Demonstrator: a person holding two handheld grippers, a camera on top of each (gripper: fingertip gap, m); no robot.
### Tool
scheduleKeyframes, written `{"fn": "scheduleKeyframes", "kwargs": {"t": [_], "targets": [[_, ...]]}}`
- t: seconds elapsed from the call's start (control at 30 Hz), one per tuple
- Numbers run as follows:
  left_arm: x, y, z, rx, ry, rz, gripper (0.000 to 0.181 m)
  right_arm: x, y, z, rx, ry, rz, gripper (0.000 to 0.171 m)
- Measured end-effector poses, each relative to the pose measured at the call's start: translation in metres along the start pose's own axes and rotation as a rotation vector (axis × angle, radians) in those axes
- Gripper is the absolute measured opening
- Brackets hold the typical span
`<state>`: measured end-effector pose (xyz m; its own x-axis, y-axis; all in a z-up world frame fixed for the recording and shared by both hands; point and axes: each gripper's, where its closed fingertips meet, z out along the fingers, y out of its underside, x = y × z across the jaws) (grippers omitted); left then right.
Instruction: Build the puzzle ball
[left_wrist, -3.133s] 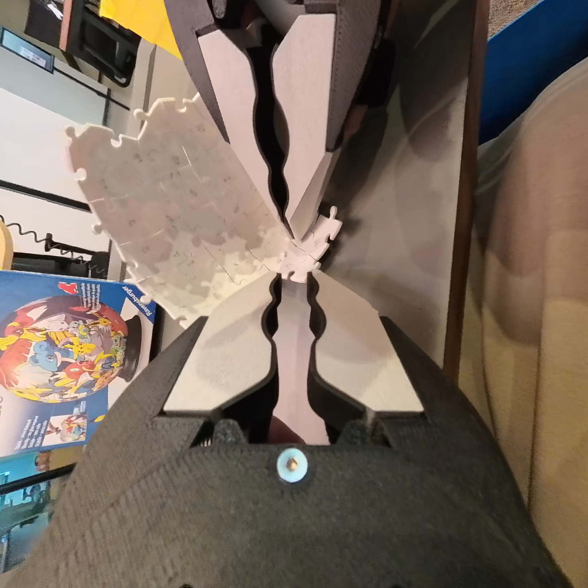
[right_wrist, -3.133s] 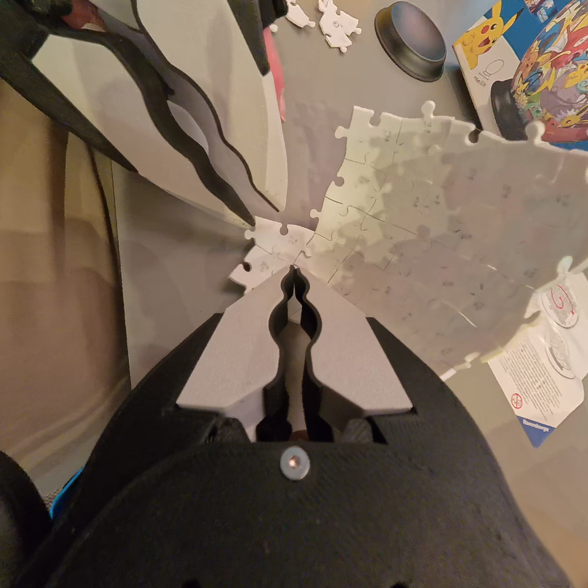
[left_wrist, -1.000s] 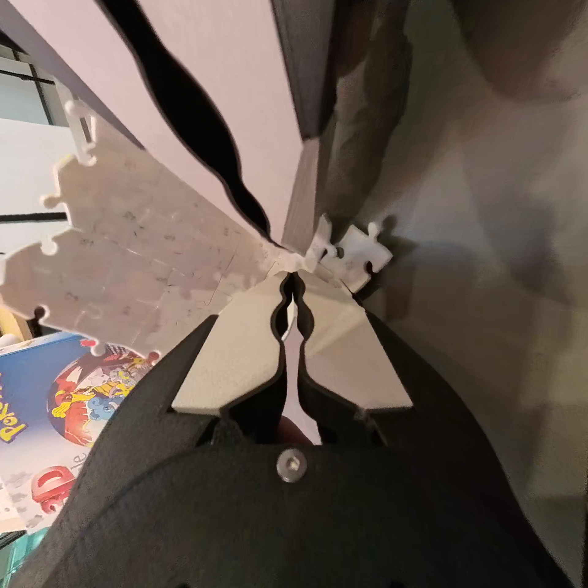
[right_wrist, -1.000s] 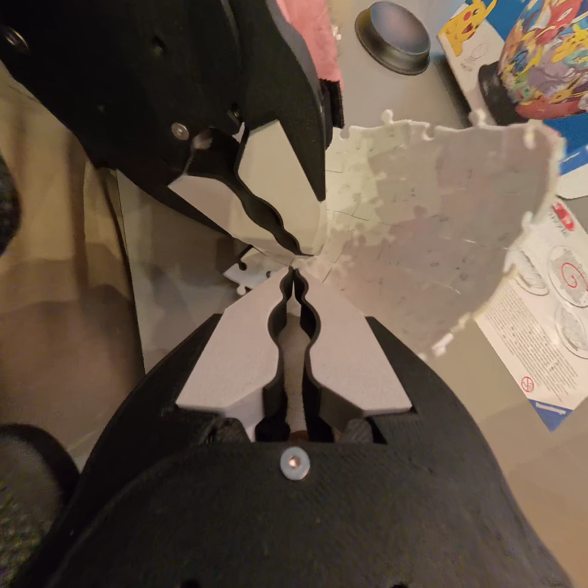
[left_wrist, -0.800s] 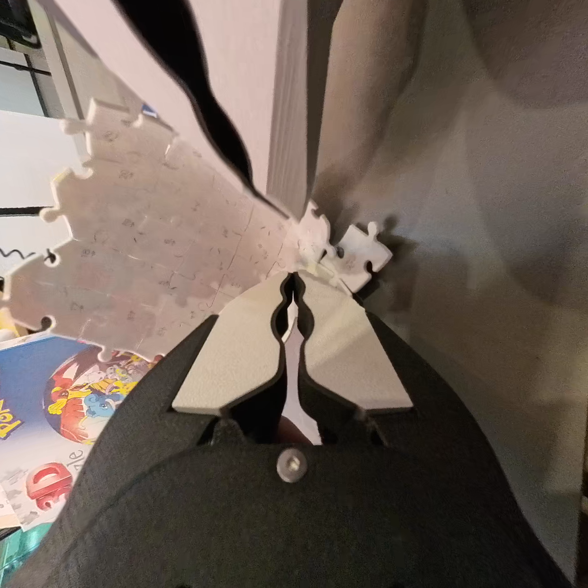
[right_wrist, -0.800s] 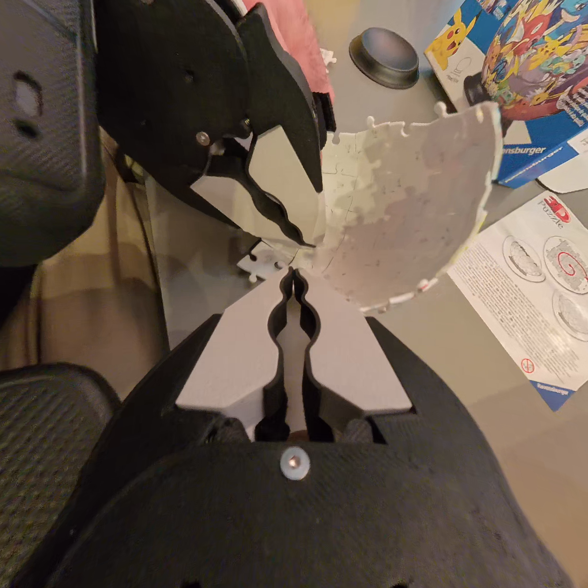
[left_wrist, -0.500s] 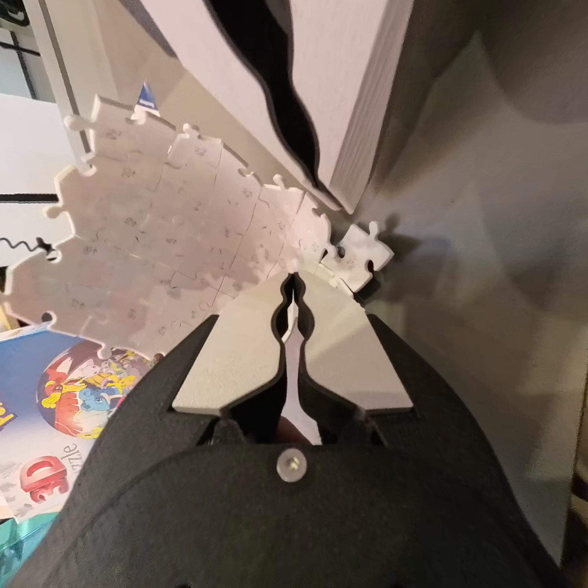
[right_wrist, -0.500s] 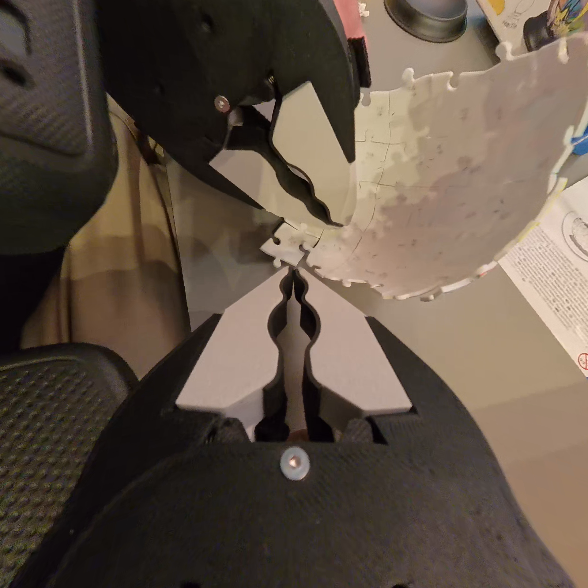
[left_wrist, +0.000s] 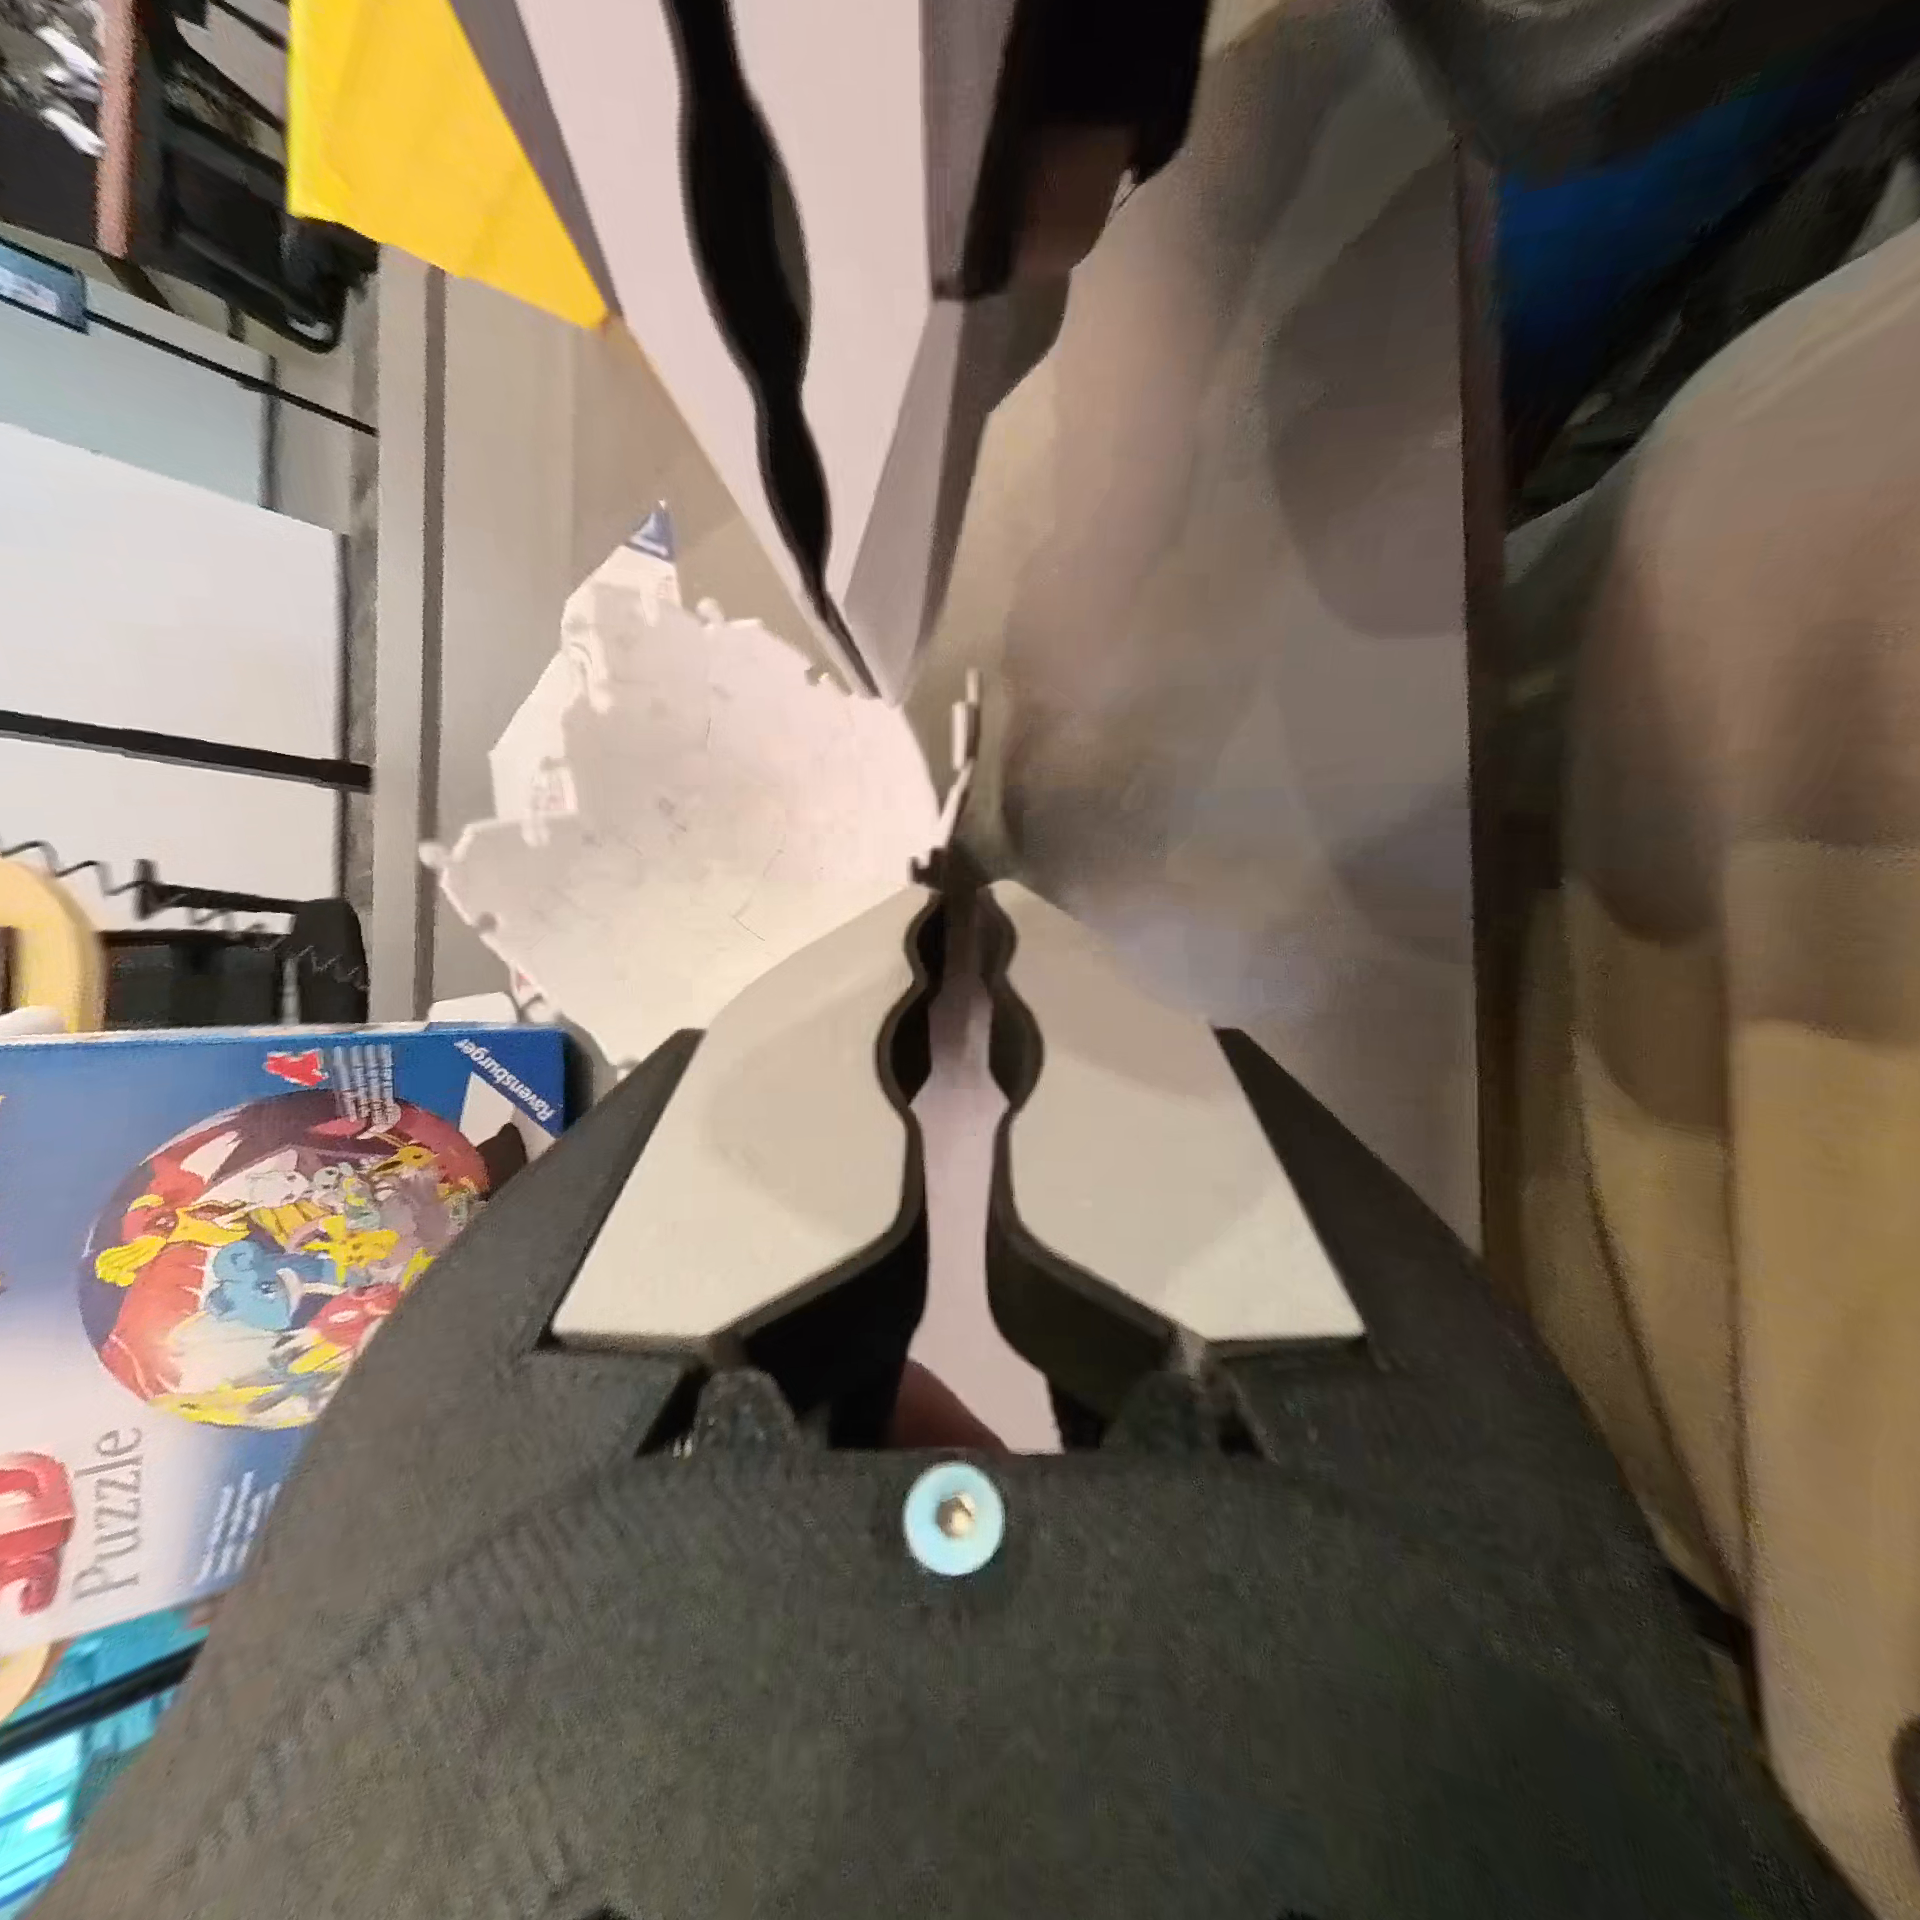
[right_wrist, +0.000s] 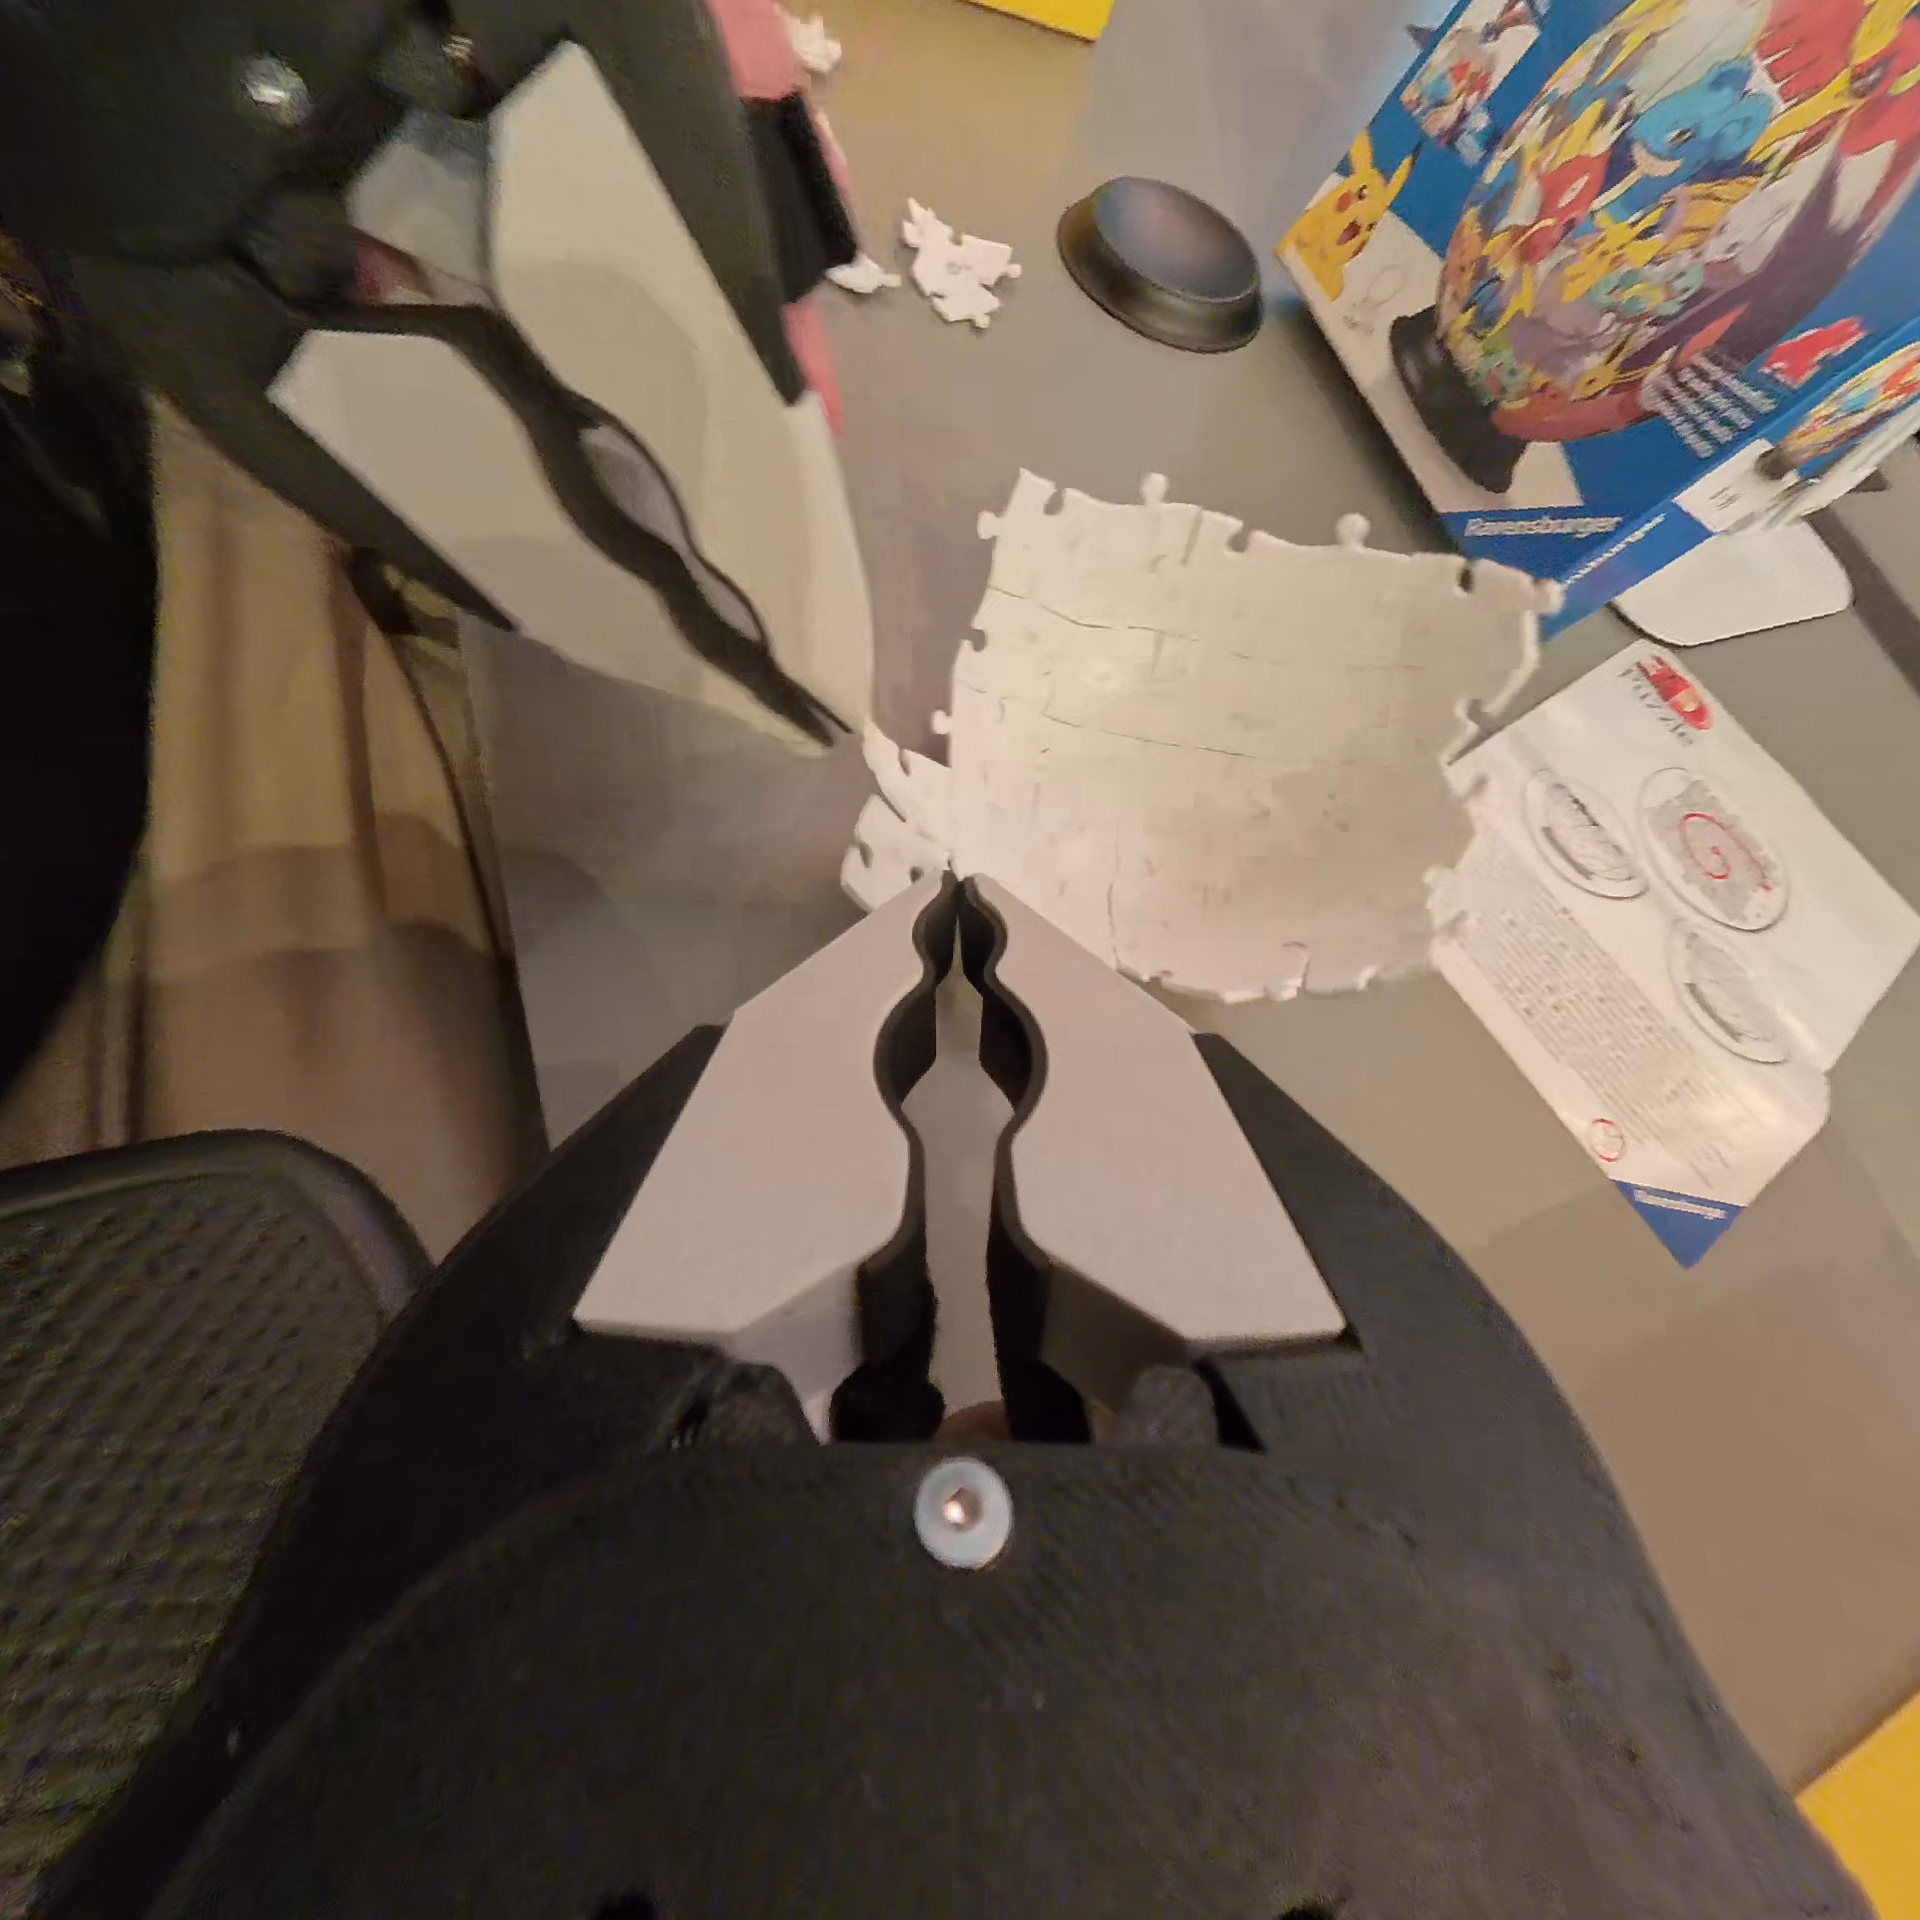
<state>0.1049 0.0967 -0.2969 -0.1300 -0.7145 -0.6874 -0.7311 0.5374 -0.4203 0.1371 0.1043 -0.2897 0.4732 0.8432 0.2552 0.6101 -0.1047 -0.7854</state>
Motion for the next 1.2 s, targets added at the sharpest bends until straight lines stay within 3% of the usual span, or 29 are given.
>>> {"fn": "scheduleKeyframes", "kwargs": {"t": [0.23, 0.4, 0.5, 0.6, 0.83, 1.07, 1.2], "targets": [[-0.031, -0.006, 0.002, -0.001, -0.290, 0.036, 0.032, 0.010, 0.003, 0.001, 0.007, 0.012, -0.064, 0.000], [-0.050, -0.006, -0.002, 0.011, -0.368, 0.017, 0.038, 0.022, 0.003, -0.013, 0.031, 0.041, -0.030, 0.000], [-0.048, -0.005, 0.011, -0.031, -0.299, -0.003, 0.049, 0.024, 0.006, -0.014, 0.025, 0.063, -0.046, 0.002], [-0.046, -0.003, 0.025, -0.074, -0.247, -0.045, 0.048, 0.030, 0.009, -0.014, 0.016, 0.094, -0.060, 0.002], [-0.044, 0.015, 0.045, -0.185, -0.178, -0.087, 0.027, 0.058, 0.011, -0.027, 0.036, 0.126, -0.011, 0.002], [-0.040, 0.032, 0.041, -0.202, -0.089, -0.096, 0.028, 0.059, 0.013, -0.031, -0.002, 0.148, -0.018, 0.006], [-0.033, 0.032, 0.035, -0.157, 0.000, -0.070, 0.031, 0.040, 0.009, -0.037, 0.025, 0.074, -0.019, 0.015]]}}
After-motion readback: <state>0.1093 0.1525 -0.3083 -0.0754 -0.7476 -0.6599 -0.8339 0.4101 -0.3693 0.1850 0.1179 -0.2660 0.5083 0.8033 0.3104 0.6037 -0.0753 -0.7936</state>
